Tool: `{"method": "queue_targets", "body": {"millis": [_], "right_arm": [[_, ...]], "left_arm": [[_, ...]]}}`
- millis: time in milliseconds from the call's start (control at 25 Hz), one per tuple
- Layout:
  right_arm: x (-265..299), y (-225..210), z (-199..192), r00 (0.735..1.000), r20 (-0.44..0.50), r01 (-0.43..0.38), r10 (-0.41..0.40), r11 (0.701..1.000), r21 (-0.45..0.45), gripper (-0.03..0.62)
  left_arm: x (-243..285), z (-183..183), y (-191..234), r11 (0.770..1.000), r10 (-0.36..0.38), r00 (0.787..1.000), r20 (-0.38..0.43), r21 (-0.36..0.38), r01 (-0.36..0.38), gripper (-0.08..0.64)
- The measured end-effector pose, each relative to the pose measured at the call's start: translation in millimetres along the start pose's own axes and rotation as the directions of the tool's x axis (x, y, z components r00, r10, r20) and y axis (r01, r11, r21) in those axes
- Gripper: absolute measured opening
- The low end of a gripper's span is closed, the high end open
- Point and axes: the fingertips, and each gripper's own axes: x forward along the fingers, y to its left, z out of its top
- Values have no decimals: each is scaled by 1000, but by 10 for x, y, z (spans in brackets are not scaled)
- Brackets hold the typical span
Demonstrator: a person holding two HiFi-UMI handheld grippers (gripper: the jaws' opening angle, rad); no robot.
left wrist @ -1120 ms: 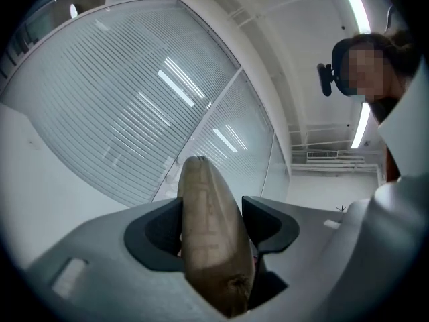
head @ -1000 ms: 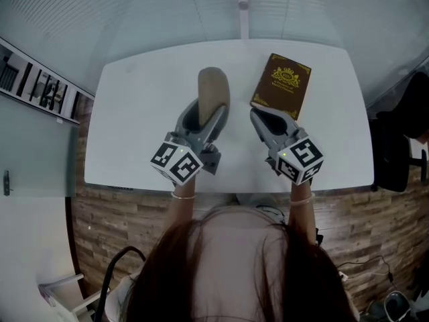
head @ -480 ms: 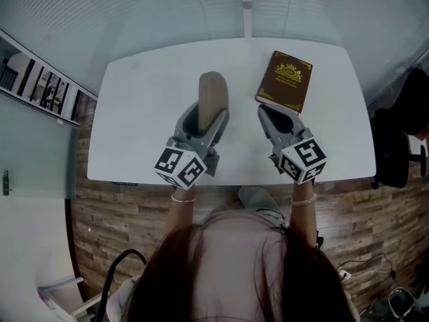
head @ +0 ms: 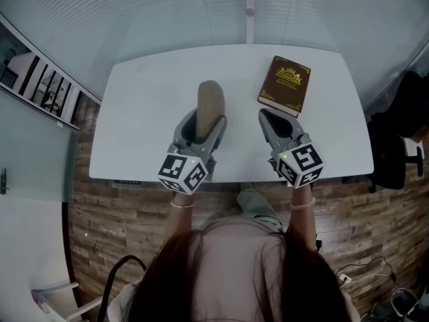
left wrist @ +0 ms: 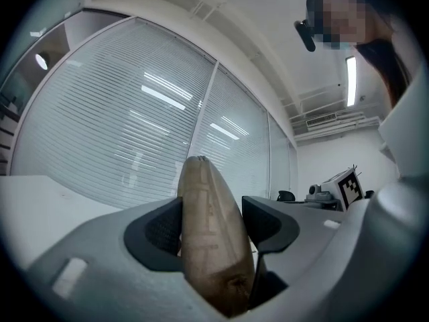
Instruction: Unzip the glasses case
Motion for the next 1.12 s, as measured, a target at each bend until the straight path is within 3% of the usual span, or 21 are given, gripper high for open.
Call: {"method": "queue_targets", "body": {"millis": [520, 1120], "right_arm": [[-263, 360, 14, 1000, -4, 23, -23, 999, -40, 3], [-574, 607, 25, 998, 13, 62, -61, 997, -54, 3]], "left_arm": [[-463, -7, -116, 997, 28, 999, -20, 78, -27, 276], [-945, 53, -213, 995, 49, 999, -1, 86, -49, 276]]}}
